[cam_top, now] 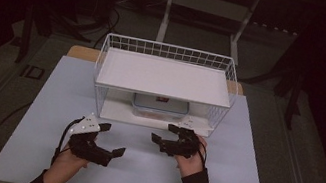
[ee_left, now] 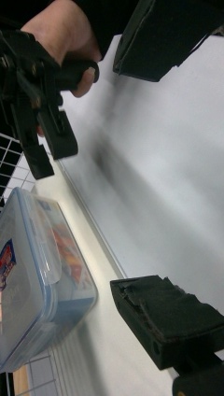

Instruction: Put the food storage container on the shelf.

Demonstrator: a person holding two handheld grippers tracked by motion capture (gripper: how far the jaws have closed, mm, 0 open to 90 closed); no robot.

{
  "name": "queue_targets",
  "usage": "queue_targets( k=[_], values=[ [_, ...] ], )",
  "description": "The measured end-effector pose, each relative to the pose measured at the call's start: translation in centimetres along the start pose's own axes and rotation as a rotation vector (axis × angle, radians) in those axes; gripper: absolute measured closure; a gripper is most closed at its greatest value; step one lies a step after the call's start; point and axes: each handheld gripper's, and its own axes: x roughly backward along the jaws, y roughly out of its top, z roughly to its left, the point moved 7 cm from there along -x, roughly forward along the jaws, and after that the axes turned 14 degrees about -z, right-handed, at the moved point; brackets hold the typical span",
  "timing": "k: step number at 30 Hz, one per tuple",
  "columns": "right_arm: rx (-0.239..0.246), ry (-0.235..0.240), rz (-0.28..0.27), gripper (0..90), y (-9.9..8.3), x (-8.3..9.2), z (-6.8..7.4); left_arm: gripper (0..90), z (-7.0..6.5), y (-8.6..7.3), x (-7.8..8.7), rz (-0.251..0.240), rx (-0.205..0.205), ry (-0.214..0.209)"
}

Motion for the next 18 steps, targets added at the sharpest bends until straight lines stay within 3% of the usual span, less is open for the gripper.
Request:
queue_targets(
  k=[5, 9, 18],
  values=[
    [0.003, 0.021, -0.048, 14.9, -0.1, 1.8, 0.8, 0.0, -0.4, 0.2, 1.1, 0.006, -0.017, -0.005],
    [0.002, 0.028, -0.048, 14.7, -0.6, 3.2, 1.0, 0.0, -0.5, 0.2, 2.0, 0.0, -0.023, -0.007],
    [-0.009, -0.005, -0.08, 14.8, -1.0, 7.2, 0.8, 0.0, -0.6, -0.3, 3.6, 0.0, -0.024, -0.008]
  ],
)
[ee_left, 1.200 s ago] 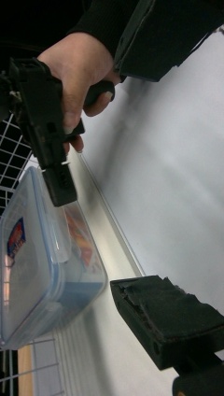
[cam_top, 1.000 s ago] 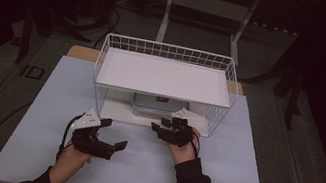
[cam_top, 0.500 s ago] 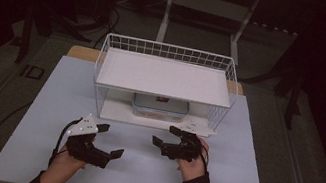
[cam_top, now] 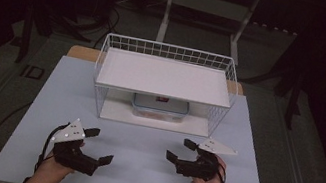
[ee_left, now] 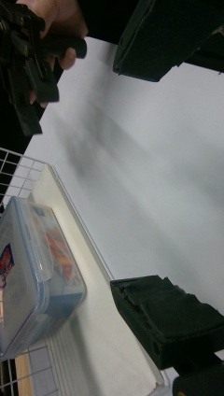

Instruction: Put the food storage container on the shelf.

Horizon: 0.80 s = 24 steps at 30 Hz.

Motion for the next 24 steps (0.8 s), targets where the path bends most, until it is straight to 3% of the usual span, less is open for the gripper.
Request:
queue_targets(
  k=[6, 16, 21, 24],
  values=[
    [0.005, -0.036, -0.032, 14.8, 0.1, 2.7, -0.4, 0.0, 0.1, -0.4, 0.8, -0.001, 0.001, 0.003],
    [-0.003, -0.077, -0.024, 14.8, -1.5, 6.1, -0.9, 0.0, 0.3, -1.5, 2.0, 0.006, 0.007, 0.015],
    [0.005, -0.092, -0.018, 14.7, -1.9, 7.4, -1.1, 0.0, 0.4, -2.0, 2.3, 0.013, 0.011, 0.019],
    [0.028, -0.126, -0.025, 14.8, -2.0, 8.7, -1.3, 0.0, 0.4, -2.3, 2.4, 0.015, 0.006, 0.019]
  ],
)
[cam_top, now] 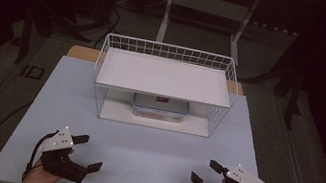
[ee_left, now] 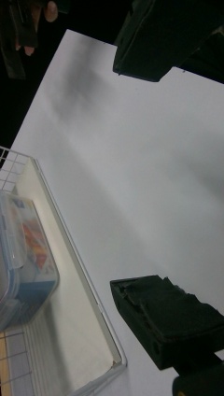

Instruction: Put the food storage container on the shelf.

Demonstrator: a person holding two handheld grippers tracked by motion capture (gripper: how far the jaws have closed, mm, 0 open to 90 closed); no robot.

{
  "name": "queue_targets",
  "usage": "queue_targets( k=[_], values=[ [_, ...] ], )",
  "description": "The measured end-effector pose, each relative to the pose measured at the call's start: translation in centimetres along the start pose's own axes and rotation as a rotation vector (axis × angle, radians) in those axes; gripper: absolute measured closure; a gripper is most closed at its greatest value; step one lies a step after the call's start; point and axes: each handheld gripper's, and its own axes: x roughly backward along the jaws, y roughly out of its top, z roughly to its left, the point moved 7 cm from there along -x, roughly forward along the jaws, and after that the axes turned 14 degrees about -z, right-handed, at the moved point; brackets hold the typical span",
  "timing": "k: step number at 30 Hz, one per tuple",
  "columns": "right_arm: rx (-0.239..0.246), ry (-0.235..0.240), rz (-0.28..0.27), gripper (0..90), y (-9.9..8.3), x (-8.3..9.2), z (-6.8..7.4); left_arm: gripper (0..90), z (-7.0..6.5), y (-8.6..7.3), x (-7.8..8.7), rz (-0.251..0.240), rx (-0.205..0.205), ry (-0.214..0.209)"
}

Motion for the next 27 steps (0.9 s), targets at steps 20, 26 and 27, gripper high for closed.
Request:
queue_targets(
  k=[20, 26, 27],
  values=[
    [-0.013, -0.015, 0.062, 14.9, -2.5, 0.1, -1.0, 0.0, 0.0, -1.6, -0.2, 0.011, 0.003, -0.016],
    [-0.012, -0.011, 0.067, 14.9, -2.6, -0.1, -0.9, 0.0, -0.1, -1.6, -0.2, 0.005, 0.004, -0.024],
    [-0.009, -0.009, 0.068, 14.9, -2.6, -0.1, -0.8, 0.0, -0.1, -1.6, -0.2, 0.008, 0.004, -0.023]
  ],
)
